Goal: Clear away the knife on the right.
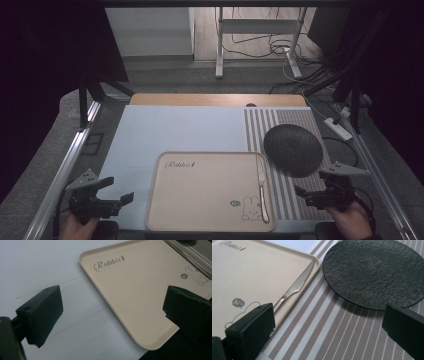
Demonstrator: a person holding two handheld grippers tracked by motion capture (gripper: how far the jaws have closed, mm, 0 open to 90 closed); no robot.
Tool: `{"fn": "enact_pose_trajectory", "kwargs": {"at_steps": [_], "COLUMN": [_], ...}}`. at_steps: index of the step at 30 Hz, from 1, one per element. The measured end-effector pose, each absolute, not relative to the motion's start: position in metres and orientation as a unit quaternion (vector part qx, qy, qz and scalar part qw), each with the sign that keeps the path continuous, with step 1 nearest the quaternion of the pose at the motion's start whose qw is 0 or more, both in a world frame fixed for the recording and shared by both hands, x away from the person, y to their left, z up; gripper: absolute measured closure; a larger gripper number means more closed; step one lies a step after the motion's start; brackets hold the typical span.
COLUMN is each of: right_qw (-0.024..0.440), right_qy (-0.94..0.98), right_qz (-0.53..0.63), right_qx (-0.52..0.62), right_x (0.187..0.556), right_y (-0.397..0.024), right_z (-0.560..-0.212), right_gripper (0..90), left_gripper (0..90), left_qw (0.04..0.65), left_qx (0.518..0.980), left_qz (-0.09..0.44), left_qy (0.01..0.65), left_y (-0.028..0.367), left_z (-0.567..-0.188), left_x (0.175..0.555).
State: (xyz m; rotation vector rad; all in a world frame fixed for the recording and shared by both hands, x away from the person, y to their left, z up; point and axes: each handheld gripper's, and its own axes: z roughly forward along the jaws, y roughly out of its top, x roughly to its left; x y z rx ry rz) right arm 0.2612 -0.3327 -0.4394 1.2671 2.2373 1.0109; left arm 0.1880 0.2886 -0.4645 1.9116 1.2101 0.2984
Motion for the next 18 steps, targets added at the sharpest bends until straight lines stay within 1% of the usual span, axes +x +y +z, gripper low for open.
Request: {"fn": "enact_pose_trajectory", "kwargs": {"at_steps": [18], "right_qw": [0.206], "right_qy": [0.793], "right_qz": [0.347], "right_qx": [0.455], "right_x": [0.245], "right_y": [-0.341], "right_z": [-0.436], "right_gripper": [0.0], "left_gripper": [3.9], "left_qw": [0.417], "left_qx": [0.761], "left_qz": [0.117], "left_qy": [0.483], "left_y": [0.289], "left_z": [-0.464], "left_x": [0.189]}}
